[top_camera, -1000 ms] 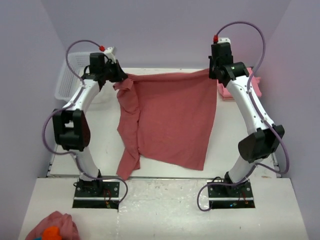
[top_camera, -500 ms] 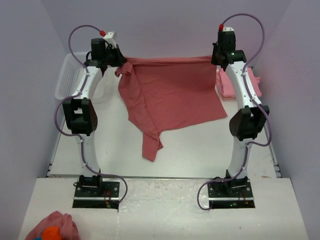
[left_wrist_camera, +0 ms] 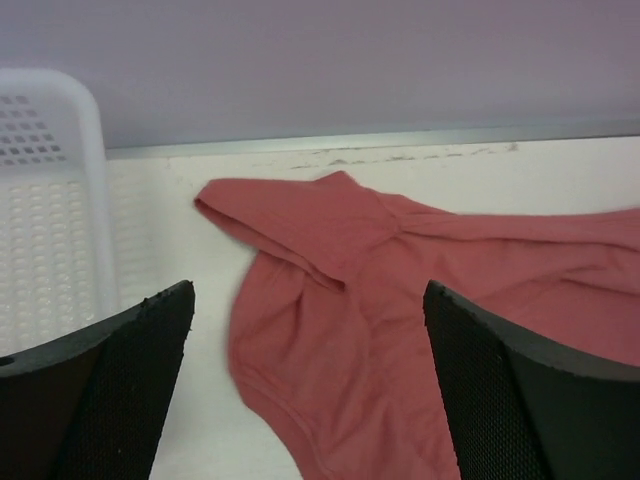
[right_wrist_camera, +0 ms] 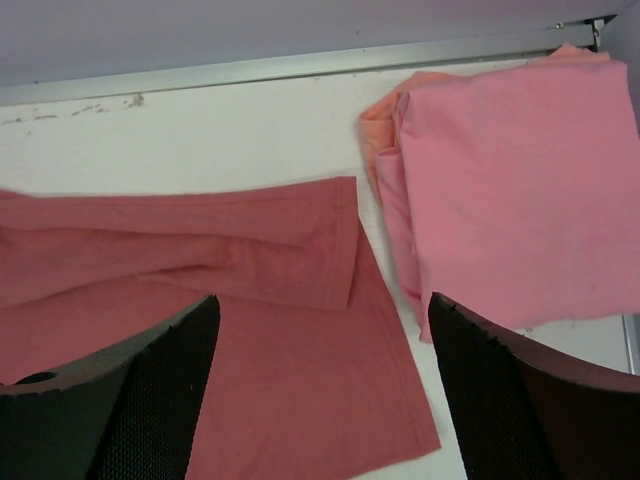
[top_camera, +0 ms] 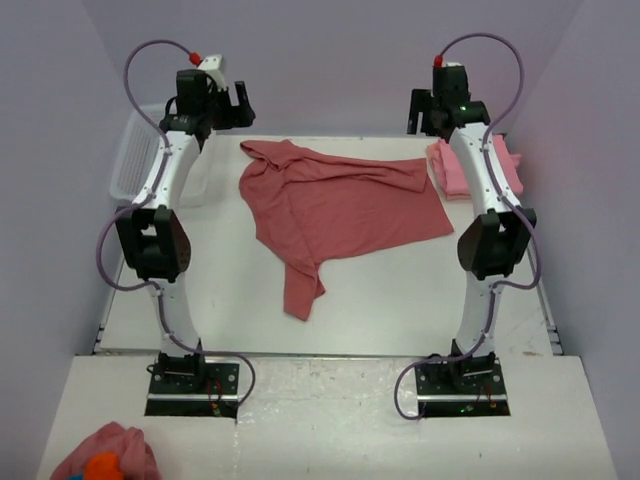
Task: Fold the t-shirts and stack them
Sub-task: Move the tshirt to the center of the board, then flatten out the tshirt
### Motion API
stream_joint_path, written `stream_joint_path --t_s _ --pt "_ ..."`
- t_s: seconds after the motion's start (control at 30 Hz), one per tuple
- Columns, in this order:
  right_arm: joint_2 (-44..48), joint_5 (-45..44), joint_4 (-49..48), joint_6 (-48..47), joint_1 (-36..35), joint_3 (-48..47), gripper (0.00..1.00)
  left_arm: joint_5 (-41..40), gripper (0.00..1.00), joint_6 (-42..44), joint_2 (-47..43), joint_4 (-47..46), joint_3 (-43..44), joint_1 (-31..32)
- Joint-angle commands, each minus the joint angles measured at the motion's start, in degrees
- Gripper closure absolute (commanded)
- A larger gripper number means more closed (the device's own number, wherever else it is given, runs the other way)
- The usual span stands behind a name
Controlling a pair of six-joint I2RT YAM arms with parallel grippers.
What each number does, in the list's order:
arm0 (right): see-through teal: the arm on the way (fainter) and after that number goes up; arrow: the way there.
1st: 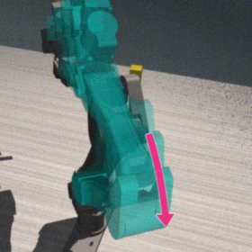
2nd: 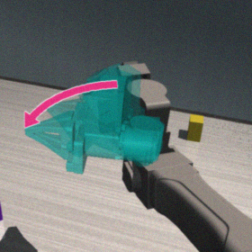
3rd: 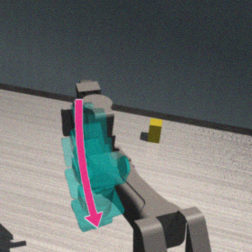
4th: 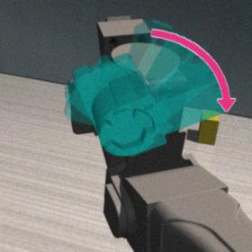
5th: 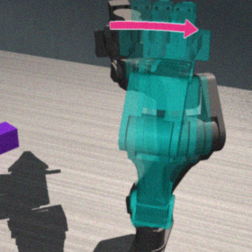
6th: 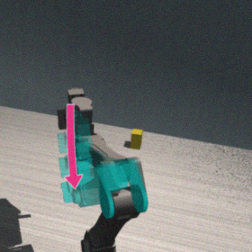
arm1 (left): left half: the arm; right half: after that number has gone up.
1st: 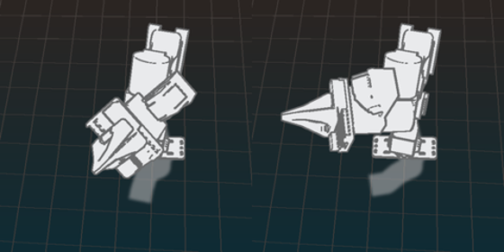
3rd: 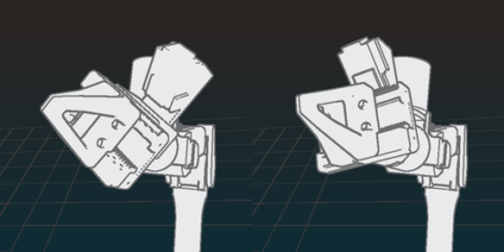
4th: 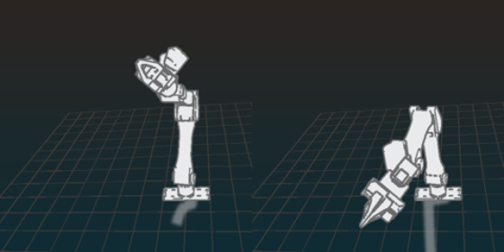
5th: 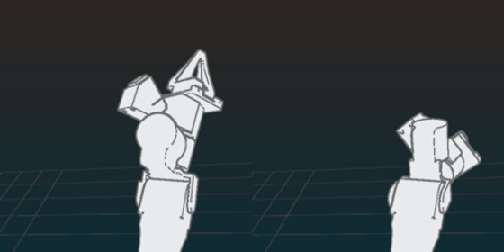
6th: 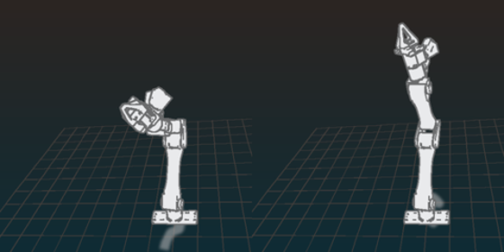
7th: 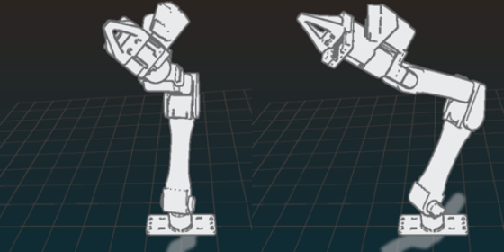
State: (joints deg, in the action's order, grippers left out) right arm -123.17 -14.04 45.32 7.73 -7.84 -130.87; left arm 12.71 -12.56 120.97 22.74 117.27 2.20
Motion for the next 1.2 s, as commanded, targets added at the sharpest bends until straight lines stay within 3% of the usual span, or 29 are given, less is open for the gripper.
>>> stream_joint_path --t_s 0.0,0.07,0.2,0.27,0.37,0.47,0.57,0.8,1.17 --pt "14.2 0.1 0.7 2.3 -0.8 3.2 0.14 -7.1 0.05 3.4 -13.7 5.3 0.9 10.5" --pt "21.6 1.1 -0.1 5.5 -0.7 11.4 0.15 -11.0 0.19 2.6 -18.6 8.5 -4.9 15.4" --pt "32.1 4.9 -2.9 8.1 -0.8 25.2 0.16 -20.8 0.30 -2.1 -25.9 10.9 -19.9 31.5" --pt "35.1 4.9 -4.1 9.2 -0.8 32.2 0.19 -29.7 0.37 -7.7 -28.4 13.0 -27.3 36.8" --pt "39.0 7.2 -4.2 11.0 -0.8 37.7 0.21 -36.6 0.51 -17.2 -29.0 16.6 -34.6 46.9" --pt "42.1 8.9 -4.5 12.9 -0.8 41.3 0.21 -42.7 0.55 -26.0 -27.7 20.6 -39.0 53.8" --pt "45.4 9.7 -4.5 13.5 -0.8 44.2 0.21 -50.0 0.52 -33.6 -23.3 28.2 -38.0 60.0" --pt "49.7 6.3 -4.1 12.2 -0.7 46.8 0.21 -55.6 0.50 -47.5 -12.9 42.8 -34.7 68.1" --pt "49.3 7.0 -4.6 12.6 -0.7 47.1 0.20 -53.1 0.51 -51.6 -12.6 44.0 -40.6 68.5"
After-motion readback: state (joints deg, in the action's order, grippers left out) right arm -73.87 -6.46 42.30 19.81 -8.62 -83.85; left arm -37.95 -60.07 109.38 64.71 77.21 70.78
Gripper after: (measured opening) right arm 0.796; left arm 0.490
